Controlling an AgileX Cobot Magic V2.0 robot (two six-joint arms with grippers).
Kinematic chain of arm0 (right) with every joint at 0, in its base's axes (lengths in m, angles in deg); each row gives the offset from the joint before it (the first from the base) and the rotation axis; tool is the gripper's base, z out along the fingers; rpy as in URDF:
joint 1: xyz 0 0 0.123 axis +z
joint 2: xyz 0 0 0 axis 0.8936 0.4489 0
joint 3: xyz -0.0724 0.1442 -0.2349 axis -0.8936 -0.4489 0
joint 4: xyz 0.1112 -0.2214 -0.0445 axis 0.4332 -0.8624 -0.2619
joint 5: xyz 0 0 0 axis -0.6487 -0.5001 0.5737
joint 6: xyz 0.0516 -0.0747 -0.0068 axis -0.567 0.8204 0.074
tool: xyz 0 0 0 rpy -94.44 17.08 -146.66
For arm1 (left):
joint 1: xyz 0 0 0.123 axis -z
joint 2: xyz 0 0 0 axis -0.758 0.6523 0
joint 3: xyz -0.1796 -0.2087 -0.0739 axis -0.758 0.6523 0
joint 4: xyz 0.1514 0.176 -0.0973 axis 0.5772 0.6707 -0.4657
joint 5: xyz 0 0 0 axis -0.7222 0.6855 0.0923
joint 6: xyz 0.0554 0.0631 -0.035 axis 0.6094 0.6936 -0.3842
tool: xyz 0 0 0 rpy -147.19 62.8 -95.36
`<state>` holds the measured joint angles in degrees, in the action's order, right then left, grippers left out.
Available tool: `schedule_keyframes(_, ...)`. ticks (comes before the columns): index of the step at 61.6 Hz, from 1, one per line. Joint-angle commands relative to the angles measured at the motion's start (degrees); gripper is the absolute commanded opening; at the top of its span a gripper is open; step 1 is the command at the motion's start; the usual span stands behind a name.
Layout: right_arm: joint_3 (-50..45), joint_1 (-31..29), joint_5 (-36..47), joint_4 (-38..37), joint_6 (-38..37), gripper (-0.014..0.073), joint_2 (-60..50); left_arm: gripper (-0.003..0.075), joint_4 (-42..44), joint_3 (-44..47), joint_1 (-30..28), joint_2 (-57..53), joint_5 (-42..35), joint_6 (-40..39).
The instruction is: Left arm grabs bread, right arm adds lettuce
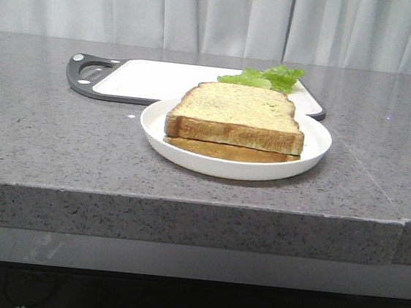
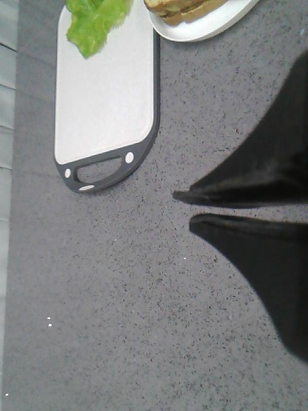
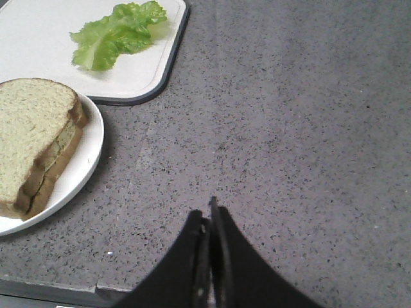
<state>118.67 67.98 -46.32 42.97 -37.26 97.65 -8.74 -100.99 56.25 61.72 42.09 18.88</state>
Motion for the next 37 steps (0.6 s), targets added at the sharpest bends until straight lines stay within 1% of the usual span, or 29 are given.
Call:
schedule_keyframes(1, 1.7, -0.2, 3.7, 0.4, 0.3, 0.0160, 0.9, 0.0229, -1.3, -1.9, -0.1, 2.2, -3.5, -0.4)
schedule_keyframes(5, 1.7, -0.2, 3.8, 0.4, 0.3, 0.0290, 0.9, 0.0380, -3.7, -2.1, -0.1, 3.7, -3.2, 0.1)
schedule_keyframes(7, 1.7, -0.2, 3.9, 0.4, 0.3, 0.0344, 0.9, 0.0429, -5.6, -2.6, -0.1, 4.7, -2.9, 0.7)
schedule_keyframes(10, 1.7, -0.2, 4.0, 0.4, 0.3, 0.0390, 0.9, 0.0459, -9.5, -3.4, -0.1, 6.3, -1.8, 3.6)
schedule_keyframes(16, 1.7, -0.2, 4.1, 0.4, 0.3, 0.0395, 0.9, 0.0459, -19.1, -5.6, -0.1, 10.1, 2.2, 11.8)
schedule_keyframes(23, 1.7, -0.2, 4.1, 0.4, 0.3, 0.0395, 0.9, 0.0459, -28.0, -8.9, 1.2, 16.0, 7.0, 18.1)
schedule_keyframes(29, 1.7, -0.2, 4.1, 0.4, 0.3, 0.0395, 0.9, 0.0459, -29.5, -13.0, 5.4, 22.2, 9.4, 19.5)
schedule_keyframes(37, 1.7, -0.2, 4.1, 0.4, 0.3, 0.0395, 0.9, 0.0459, -29.5, -16.7, 11.6, 28.2, 8.7, 19.5)
